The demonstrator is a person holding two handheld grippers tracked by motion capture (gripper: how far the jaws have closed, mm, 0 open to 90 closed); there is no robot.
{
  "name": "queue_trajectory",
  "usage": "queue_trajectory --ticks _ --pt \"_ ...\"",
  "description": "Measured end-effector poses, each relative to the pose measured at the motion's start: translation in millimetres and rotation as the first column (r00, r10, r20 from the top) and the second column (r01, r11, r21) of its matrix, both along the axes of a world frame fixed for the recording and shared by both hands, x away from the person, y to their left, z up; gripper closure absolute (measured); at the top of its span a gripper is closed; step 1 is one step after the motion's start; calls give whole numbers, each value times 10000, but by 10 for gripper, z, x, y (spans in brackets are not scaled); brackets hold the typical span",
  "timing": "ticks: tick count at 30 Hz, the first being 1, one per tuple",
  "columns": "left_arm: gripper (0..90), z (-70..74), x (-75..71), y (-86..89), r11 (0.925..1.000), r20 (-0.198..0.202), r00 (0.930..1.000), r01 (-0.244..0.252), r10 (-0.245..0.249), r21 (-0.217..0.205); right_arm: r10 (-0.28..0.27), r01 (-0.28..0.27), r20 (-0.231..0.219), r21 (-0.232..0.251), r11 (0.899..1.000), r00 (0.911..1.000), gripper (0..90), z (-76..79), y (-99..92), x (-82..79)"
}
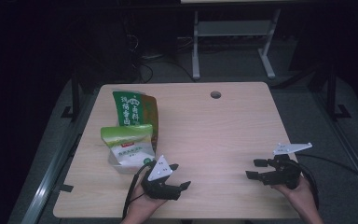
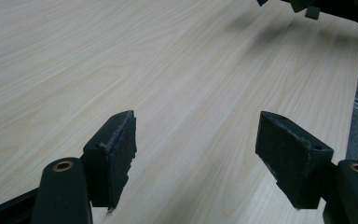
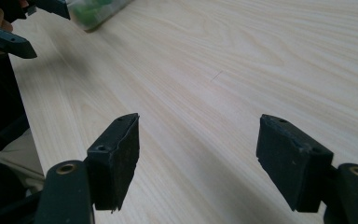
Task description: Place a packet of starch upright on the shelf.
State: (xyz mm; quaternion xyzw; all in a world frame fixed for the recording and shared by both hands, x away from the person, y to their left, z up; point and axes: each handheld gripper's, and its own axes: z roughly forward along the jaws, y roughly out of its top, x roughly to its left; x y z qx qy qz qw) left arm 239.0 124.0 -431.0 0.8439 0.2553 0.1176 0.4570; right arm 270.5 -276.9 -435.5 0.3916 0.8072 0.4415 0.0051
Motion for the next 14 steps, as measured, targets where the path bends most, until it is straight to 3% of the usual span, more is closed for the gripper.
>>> queue_trajectory --ticks 7,10,14 --pt "278 -29 -30 -40 9997 4 9998 212 -212 131 43 -44 29 126 9999 10000 287 -52 30 -130" --pt "278 -33 -51 -52 9997 -10 9997 261 -261 21 156 -164 315 245 9996 9994 284 -18 72 -163" --pt "277 -41 -69 -46 9995 -40 9995 327 -327 4 293 -297 307 117 9995 9991 283 -29 131 -175"
